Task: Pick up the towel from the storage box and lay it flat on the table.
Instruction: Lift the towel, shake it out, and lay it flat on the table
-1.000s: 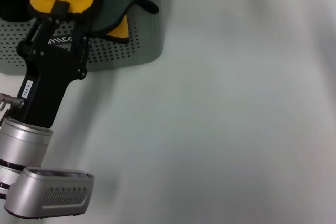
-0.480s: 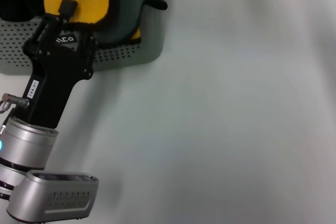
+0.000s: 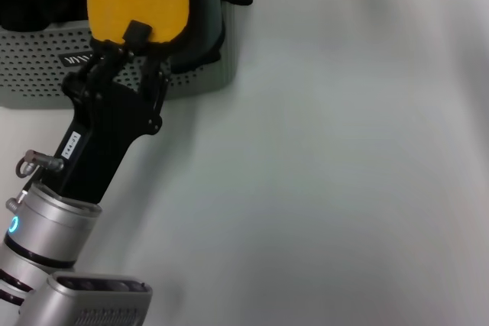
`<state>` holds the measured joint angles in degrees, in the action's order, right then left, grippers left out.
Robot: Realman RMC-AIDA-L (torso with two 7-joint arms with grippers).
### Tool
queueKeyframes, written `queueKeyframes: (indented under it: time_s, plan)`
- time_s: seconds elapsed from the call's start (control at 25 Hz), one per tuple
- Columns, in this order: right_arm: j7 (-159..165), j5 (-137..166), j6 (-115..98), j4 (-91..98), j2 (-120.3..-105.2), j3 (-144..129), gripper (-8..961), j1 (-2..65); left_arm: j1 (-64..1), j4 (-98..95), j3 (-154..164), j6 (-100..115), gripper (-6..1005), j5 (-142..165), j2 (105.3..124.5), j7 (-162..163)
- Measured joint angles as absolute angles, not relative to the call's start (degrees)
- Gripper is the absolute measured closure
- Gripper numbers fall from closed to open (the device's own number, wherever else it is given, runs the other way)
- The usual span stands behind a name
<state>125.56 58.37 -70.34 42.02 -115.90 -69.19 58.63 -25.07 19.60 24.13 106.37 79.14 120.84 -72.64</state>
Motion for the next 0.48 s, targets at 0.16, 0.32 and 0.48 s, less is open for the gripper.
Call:
queueKeyframes:
  time_s: [0.16, 0.32, 0.48]
  plan:
    - [125.3, 58.4, -70.1, 41.9, -116.02, -69.2, 944, 58.9, -25.3, 20.2, 24.3, 106.4, 706, 79.4, 120.84, -72.5]
    - [125.3, 58.4, -69.5, 41.6, -116.13, -69.5, 944, 58.9, -25.3, 20.3, 24.3, 106.4, 702, 79.8, 120.84, -72.0]
    - [125.3, 58.4, -69.5, 41.5, -116.22, -69.7, 944, 59.0, -25.4, 20.3, 24.0, 106.4, 703, 79.7, 120.84, -71.7]
